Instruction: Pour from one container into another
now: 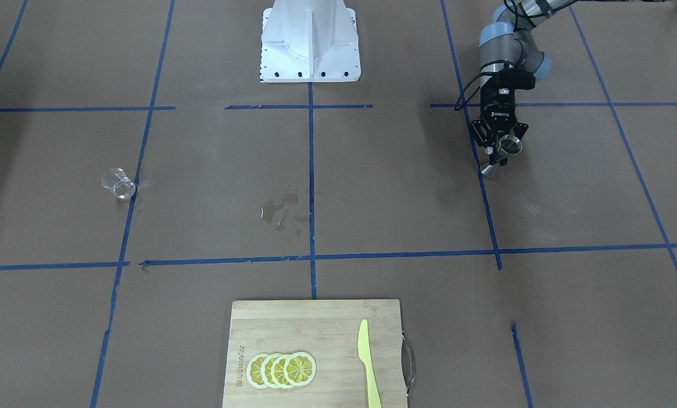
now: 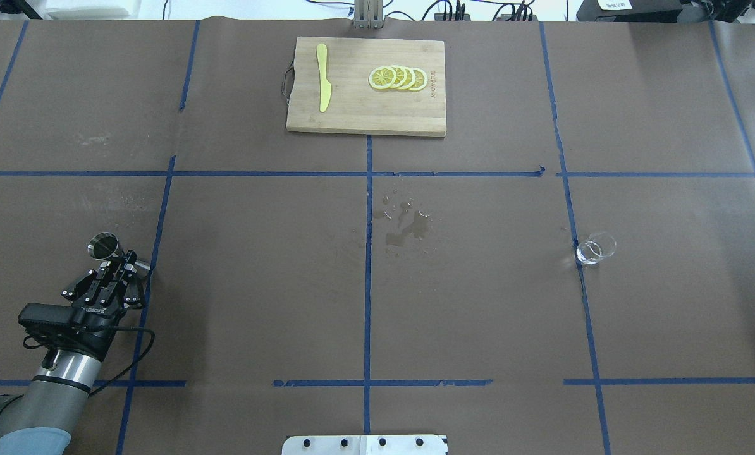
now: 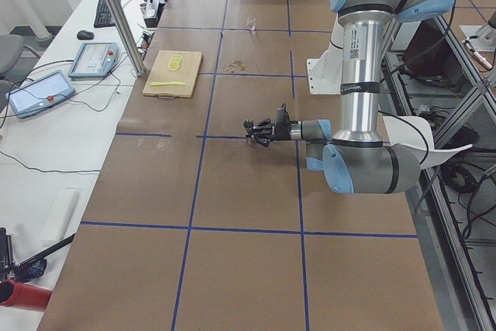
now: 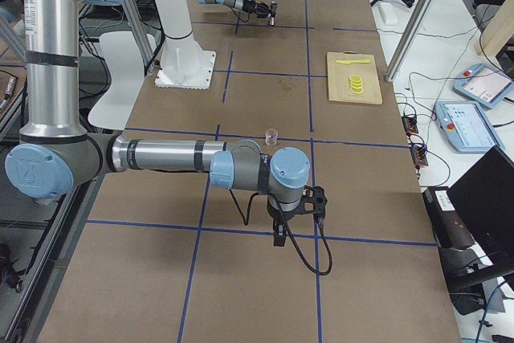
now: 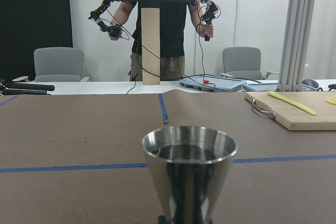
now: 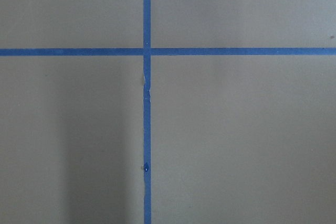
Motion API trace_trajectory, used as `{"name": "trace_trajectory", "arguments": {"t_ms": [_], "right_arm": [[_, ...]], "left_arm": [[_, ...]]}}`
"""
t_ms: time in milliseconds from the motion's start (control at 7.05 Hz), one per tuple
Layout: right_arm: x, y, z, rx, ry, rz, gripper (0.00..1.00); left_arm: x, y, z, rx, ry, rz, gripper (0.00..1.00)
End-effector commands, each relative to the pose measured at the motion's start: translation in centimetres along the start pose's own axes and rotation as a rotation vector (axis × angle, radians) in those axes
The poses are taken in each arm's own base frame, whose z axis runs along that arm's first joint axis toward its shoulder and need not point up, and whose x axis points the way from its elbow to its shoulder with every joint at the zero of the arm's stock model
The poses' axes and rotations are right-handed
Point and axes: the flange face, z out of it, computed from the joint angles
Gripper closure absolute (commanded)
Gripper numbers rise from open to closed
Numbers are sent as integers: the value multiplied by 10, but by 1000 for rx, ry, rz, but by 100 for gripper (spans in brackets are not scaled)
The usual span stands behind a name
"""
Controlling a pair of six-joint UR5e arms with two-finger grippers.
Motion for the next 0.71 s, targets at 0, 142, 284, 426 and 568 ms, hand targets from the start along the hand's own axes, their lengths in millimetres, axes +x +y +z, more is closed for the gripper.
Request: {"name": "trace_trajectory", "arguments": {"t_ms": [0, 142, 284, 426, 568], "right_arm": [[0, 0, 0, 0, 0, 1, 0], [0, 0, 0, 0, 0, 1, 0], [1, 0, 0, 1, 0, 2, 0], [1, 0, 0, 0, 0, 3, 0], [2, 0, 0, 1, 0, 4, 0]], "left_arm": [[0, 1, 0, -3, 1, 4, 100], [0, 1, 0, -3, 2, 3, 93], [0, 2, -1, -5, 2, 6, 86], [0, 2, -1, -5, 2, 6, 81], [-1, 3, -1, -5, 1, 9, 74]]}}
